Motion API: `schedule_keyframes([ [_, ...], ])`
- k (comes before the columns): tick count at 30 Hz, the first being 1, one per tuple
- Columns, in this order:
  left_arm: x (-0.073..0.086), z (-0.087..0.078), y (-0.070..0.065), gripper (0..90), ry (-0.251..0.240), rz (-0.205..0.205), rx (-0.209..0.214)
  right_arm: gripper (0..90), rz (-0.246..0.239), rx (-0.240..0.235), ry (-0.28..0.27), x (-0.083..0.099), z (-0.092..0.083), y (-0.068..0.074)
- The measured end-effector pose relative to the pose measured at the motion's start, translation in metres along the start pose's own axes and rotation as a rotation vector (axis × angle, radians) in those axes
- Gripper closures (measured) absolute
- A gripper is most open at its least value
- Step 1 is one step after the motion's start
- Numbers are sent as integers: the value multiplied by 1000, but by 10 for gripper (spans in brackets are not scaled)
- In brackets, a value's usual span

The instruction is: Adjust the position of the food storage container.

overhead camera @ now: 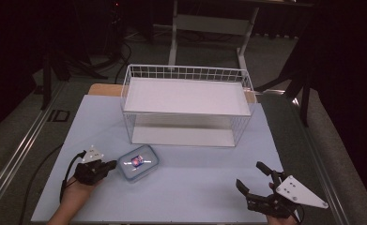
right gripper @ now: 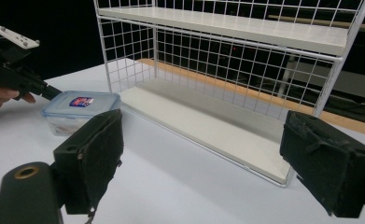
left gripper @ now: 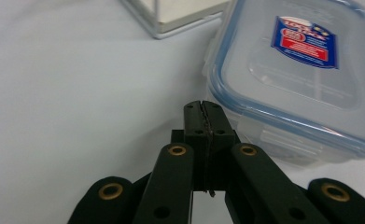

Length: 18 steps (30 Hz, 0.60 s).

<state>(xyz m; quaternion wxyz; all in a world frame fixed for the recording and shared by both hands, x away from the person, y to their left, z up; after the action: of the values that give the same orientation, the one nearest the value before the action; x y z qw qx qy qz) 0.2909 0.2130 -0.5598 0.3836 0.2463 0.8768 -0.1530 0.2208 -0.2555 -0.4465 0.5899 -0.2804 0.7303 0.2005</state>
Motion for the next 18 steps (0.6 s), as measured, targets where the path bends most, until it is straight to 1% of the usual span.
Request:
schedule_keyframes([
  [1, 0, 0, -3, 900, 0, 5, 8, 135, 2, -1, 1, 0, 0, 0],
  [2, 0, 1, -9, 900, -2, 9, 29, 135, 2, -2, 2, 0, 0, 0],
  [3, 0, 1, -14, 900, -2, 27, 39, 135, 2, -2, 2, 0, 0, 0],
  [4, -1, 2, -20, 900, 2, 34, 50, 135, 1, -3, 3, 0, 1, 0],
  [5, -1, 2, -20, 900, 2, 34, 50, 135, 1, -3, 3, 0, 1, 0],
  [6, -3, 3, -38, 900, 2, 41, 113, 135, 0, -4, 3, 0, 1, 1],
  [8, -4, 5, -57, 900, 7, 88, 146, 135, -6, -6, 3, 0, 1, 2],
  [9, -4, 7, -64, 900, 11, 99, 157, 135, -7, -5, 2, 0, 1, 2],
  [10, -5, 8, -67, 900, 14, 103, 157, 135, -5, -6, 3, 0, 1, 2],
  [12, -8, 10, -65, 900, 15, 112, 140, 135, -3, -6, 5, 0, 1, 2],
  [15, -10, 13, -53, 900, 6, 82, 98, 135, -8, -3, 2, 0, 0, 2],
  [16, -11, 14, -49, 900, 2, 71, 94, 135, -9, -3, 2, 0, 0, 1],
  [18, -13, 17, -42, 900, 5, 74, 70, 135, -7, -4, 0, 0, 0, 1],
])
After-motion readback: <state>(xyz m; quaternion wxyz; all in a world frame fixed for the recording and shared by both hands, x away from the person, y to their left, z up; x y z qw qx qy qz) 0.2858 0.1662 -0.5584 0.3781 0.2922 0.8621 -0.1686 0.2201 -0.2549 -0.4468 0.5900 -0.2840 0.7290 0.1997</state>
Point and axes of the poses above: each handheld gripper's, and its own axes: z roughly forward along the jaws, x roughly out of its underside, y roughly to its left, the point moved 5 cm from there along z, roughly forward along the jaws, and after that the axes turned 1 degree about -x, right-handed, at the moved point
